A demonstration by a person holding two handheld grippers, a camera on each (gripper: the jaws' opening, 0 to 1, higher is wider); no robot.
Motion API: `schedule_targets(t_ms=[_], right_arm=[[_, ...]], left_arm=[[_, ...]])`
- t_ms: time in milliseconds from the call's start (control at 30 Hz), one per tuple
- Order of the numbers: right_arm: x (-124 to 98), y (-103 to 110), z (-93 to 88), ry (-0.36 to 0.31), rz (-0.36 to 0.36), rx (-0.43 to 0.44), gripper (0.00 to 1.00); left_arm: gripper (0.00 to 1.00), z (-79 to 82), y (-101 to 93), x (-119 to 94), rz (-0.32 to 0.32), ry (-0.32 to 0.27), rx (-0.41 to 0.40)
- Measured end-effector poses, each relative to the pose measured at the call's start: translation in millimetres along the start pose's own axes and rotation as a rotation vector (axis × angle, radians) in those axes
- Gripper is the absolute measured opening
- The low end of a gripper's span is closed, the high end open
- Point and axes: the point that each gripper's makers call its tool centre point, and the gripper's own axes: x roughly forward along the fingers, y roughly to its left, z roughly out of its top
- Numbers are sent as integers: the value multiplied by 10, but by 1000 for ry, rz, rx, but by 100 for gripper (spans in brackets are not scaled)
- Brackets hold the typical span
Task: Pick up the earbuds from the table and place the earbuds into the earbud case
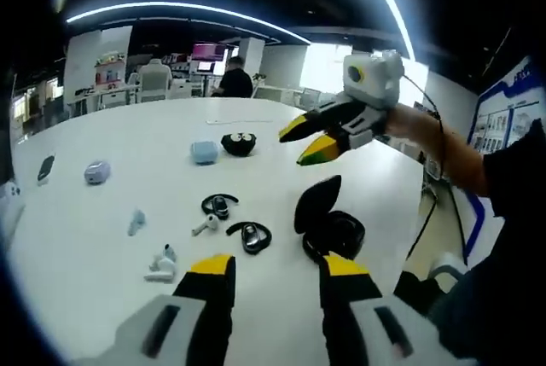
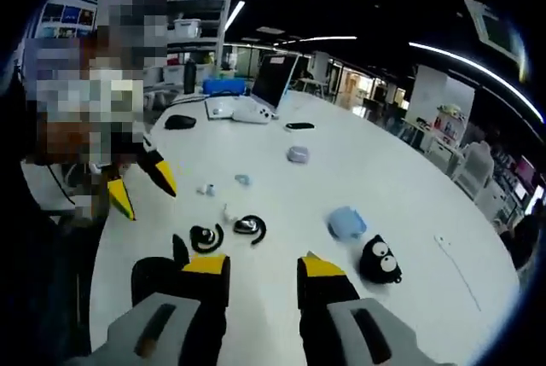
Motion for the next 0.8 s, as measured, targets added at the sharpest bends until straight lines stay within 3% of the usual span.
schedule_targets(t_ms=[267, 400, 633, 800], right_arm=[[-583, 176, -234, -44, -90, 34, 31], [-736, 327, -370, -49, -108, 50, 31], [-956, 555, -653, -64, -141, 118, 31], [-1108, 641, -812, -85, -175, 174, 31]], left_arm=[[32, 100, 146, 256, 31, 56, 23], [29, 91, 235, 365, 53, 118, 30], [27, 42, 239, 474, 10, 255, -20], [26, 39, 291, 519, 11, 347, 16]])
